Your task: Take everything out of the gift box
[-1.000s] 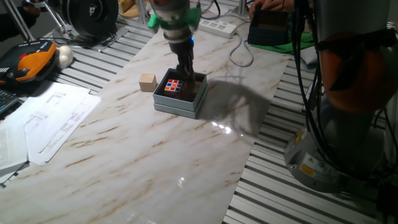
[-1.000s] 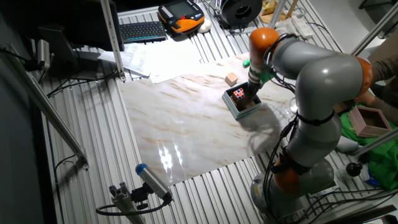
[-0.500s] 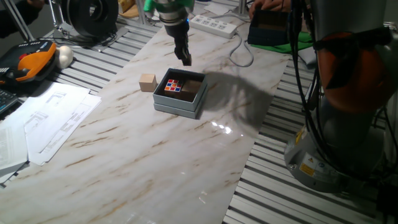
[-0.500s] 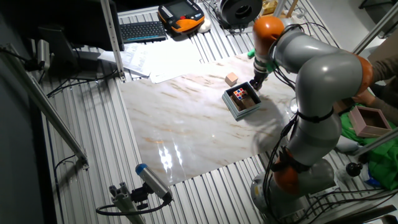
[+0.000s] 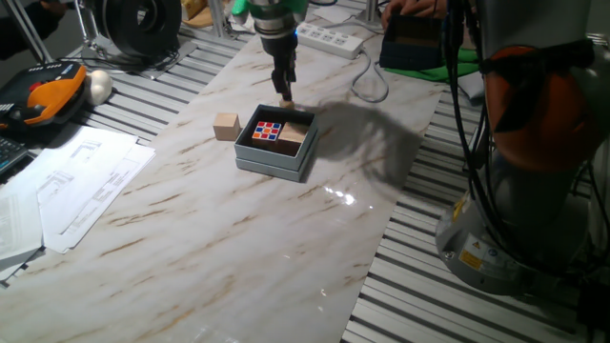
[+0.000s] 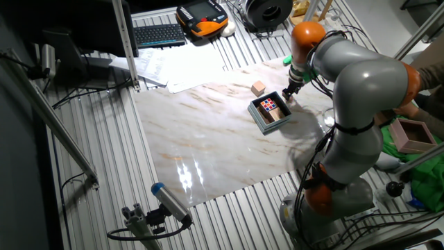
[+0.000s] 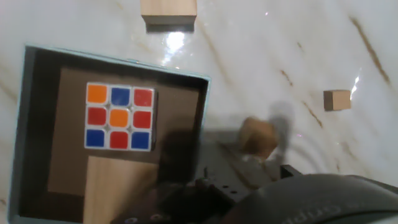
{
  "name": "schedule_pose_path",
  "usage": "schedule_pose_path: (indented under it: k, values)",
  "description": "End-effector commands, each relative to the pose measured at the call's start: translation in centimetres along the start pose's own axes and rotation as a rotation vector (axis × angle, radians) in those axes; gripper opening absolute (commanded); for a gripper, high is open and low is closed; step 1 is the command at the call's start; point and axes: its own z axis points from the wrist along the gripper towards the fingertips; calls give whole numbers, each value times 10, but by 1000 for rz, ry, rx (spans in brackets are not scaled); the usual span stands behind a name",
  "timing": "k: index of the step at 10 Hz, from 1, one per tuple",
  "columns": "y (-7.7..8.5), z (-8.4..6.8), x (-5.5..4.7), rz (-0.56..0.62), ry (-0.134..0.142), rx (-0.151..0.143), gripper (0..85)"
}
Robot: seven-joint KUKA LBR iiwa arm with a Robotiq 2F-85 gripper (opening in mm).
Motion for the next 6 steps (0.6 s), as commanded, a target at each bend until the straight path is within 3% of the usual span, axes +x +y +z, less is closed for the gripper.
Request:
schedule_pose_path:
  k: [1,4,6]
  values:
    - [18,0,1,34,6,-3,680]
    - [56,11,16,123,-14,-27,680]
    - [75,7,17,164,-13,-26,680]
